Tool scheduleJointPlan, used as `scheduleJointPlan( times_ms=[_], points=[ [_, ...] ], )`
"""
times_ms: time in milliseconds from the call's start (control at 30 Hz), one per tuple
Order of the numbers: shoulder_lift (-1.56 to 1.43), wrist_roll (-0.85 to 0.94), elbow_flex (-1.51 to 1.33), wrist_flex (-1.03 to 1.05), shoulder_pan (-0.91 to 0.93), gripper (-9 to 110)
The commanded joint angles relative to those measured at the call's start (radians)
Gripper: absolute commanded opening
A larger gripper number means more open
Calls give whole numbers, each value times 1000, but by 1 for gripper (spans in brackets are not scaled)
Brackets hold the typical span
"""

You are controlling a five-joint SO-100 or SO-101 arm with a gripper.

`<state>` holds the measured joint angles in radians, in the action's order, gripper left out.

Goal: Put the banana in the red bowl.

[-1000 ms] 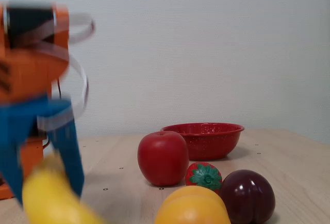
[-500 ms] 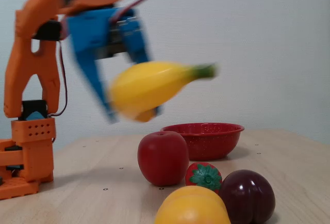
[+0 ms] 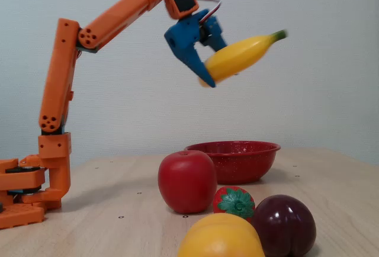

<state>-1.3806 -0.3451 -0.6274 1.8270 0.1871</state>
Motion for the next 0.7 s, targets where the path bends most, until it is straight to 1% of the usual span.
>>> scheduleJointPlan(
  times_ms=[0,100,233,500,667],
  points=[
    [-3,72,132,32,98,0],
    [57,121,137,0,172,0],
    [135,170,152,-29,222,0],
    [272,210,160,-55,253,0],
    [314,207,110,-80,268,0]
  ],
)
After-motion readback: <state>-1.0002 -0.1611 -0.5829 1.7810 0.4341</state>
